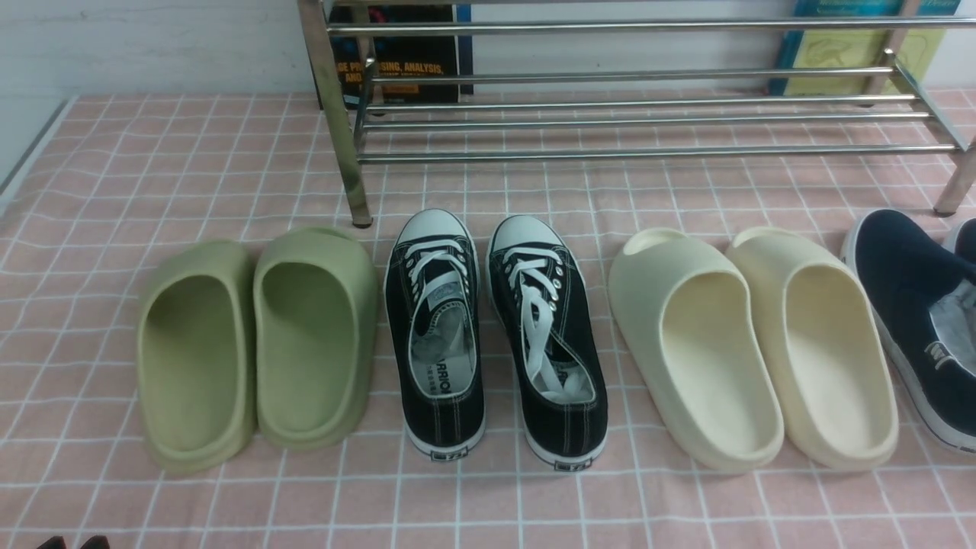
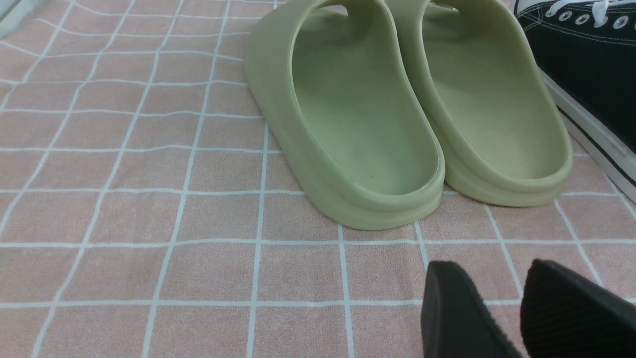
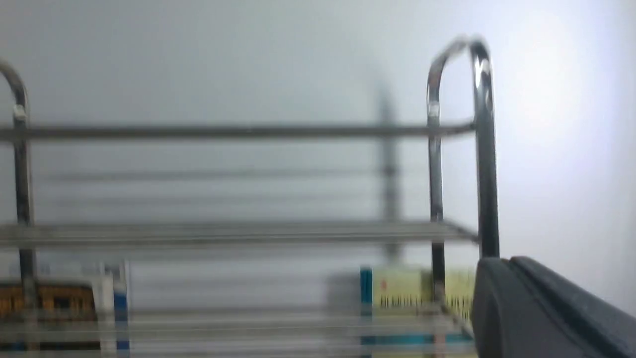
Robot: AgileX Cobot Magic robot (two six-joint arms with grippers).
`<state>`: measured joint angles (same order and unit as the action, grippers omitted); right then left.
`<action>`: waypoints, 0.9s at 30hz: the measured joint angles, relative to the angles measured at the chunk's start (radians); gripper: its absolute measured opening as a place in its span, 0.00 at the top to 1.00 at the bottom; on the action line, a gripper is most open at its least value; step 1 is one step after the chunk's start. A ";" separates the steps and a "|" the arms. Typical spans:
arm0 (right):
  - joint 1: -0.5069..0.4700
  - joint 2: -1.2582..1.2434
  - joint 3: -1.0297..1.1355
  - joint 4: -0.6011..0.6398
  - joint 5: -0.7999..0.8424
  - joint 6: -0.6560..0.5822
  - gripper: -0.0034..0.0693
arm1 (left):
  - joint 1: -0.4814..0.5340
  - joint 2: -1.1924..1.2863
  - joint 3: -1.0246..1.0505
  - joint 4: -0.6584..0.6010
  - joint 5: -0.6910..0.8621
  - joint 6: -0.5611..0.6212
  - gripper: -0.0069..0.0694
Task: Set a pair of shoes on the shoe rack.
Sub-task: Use the right arm to grab the shoe closest to it
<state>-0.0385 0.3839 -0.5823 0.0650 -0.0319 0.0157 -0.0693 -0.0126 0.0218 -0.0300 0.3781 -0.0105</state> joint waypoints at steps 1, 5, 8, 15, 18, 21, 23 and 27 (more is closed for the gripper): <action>0.000 0.060 -0.029 0.000 0.064 0.000 0.96 | 0.000 0.000 0.000 0.000 0.000 0.000 0.60; 0.000 0.292 -0.144 0.000 0.380 -0.004 0.96 | 0.000 0.000 0.000 0.000 0.000 0.000 0.60; 0.000 0.466 -0.213 0.000 0.552 -0.037 0.95 | 0.000 0.000 0.000 0.000 0.000 0.000 0.60; 0.000 0.819 -0.336 -0.017 0.686 -0.138 0.75 | 0.000 0.000 0.000 0.000 0.000 -0.001 0.60; 0.000 0.944 -0.364 -0.019 0.686 -0.143 0.56 | 0.000 0.000 0.000 0.000 0.000 -0.001 0.60; 0.000 1.052 -0.380 -0.037 0.674 -0.152 0.37 | 0.000 0.000 0.000 0.000 0.000 -0.001 0.60; 0.000 1.116 -0.384 -0.053 0.650 -0.152 0.31 | 0.000 0.000 0.000 0.000 0.000 -0.001 0.60; 0.000 1.198 -0.385 -0.065 0.625 -0.139 0.30 | 0.000 0.000 0.000 0.000 0.000 -0.001 0.60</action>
<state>-0.0385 1.5818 -0.9669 0.0000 0.5933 -0.1236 -0.0693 -0.0126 0.0218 -0.0300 0.3781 -0.0113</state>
